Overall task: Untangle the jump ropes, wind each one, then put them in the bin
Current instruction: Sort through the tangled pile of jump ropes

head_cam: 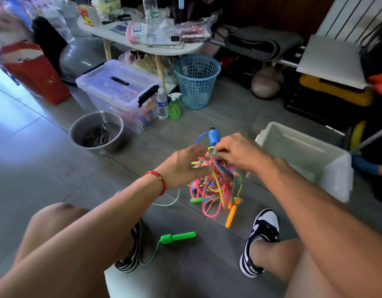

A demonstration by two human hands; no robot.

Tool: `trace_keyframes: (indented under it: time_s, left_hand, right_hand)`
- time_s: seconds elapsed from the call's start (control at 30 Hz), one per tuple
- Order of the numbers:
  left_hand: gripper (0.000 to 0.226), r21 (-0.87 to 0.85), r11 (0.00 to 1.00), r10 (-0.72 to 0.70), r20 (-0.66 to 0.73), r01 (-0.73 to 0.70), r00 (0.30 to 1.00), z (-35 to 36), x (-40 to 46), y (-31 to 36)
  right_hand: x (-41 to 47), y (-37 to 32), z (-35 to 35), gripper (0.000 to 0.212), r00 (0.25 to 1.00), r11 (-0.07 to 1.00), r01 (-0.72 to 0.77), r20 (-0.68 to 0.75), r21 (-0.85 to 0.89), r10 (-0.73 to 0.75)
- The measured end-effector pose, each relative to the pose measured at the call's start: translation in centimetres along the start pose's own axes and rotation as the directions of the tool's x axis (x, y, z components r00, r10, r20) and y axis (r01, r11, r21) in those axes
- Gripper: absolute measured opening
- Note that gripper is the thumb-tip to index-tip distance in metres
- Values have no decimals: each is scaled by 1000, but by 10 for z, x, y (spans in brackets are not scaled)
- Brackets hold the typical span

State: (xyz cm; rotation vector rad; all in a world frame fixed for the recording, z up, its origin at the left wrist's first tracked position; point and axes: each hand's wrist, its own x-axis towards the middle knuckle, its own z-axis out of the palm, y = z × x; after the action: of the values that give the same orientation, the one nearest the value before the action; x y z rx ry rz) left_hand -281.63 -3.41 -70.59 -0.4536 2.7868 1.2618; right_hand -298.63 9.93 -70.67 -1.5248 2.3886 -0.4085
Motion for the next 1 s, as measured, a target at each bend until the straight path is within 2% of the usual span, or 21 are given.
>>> trace_keyframes:
  time_s: [0.07, 0.17, 0.27, 0.3, 0.37, 0.47, 0.53, 0.6, 0.7, 0.77, 0.83, 0.9, 0.93, 1.0]
  left_hand:
    - [33, 44, 999, -8, -65, 11, 998, 14, 4, -1]
    - [17, 171, 985, -12, -143, 36, 990, 11, 10, -3]
    - [26, 174, 984, 52, -147, -26, 988, -2, 12, -4]
    - [26, 144, 988, 75, -175, -50, 982, -4, 12, -4]
    - [22, 76, 995, 72, -218, -56, 973, -8, 10, -2]
    - [14, -19, 1000, -2, -212, -2, 977, -14, 10, -4]
    - [15, -158, 986, -91, -229, 56, 969, -18, 11, -5]
    - [17, -354, 928, -217, -250, 120, 944, -21, 11, -1]
    - [17, -571, 810, -340, -268, 135, 901, -28, 13, 8]
    - [22, -639, 761, -356, -268, 111, 895, -32, 13, 12]
    - [27, -684, 723, -362, -255, 98, 896, -33, 15, 14]
    - [28, -729, 680, -368, -245, 80, 897, -34, 17, 14]
    - [28, -743, 666, -360, -243, 66, 901, -34, 18, 14]
    - [28, -755, 655, -334, -241, 41, 911, -36, 19, 14]
  right_hand:
    - [0, -14, 8, 12, 998, 998, 58, 31, -20, -57]
    - [-2, -18, 16, 18, 997, 999, 48, 52, -2, -48]
    - [-7, -18, 22, 23, 997, 989, 12, 74, 148, -23]
    - [-8, -19, 25, 19, 997, 978, 0, 78, 211, -17]
    - [-12, -14, 30, 29, 996, 968, -73, 69, 240, 59]
    - [-17, -6, 32, 44, 970, 954, -243, 53, 177, 237]
    - [-17, -4, 34, 47, 964, 959, -264, 5, 105, 265]
    - [-20, -8, 28, 48, 959, 959, -279, -47, 44, 281]
    - [-27, -18, 28, 36, 947, 946, -321, 7, -32, 322]
    - [-28, -23, 37, 35, 932, 931, -361, 11, 42, 361]
    - [-25, -25, 46, 28, 917, 853, -391, 69, 347, 392]
    - [-23, -31, 48, 17, 902, 615, -413, 208, 672, 379]
    - [-24, -34, 47, 18, 897, 490, -412, 245, 768, 368]
    - [-25, -35, 47, 20, 895, 413, -397, 247, 820, 372]
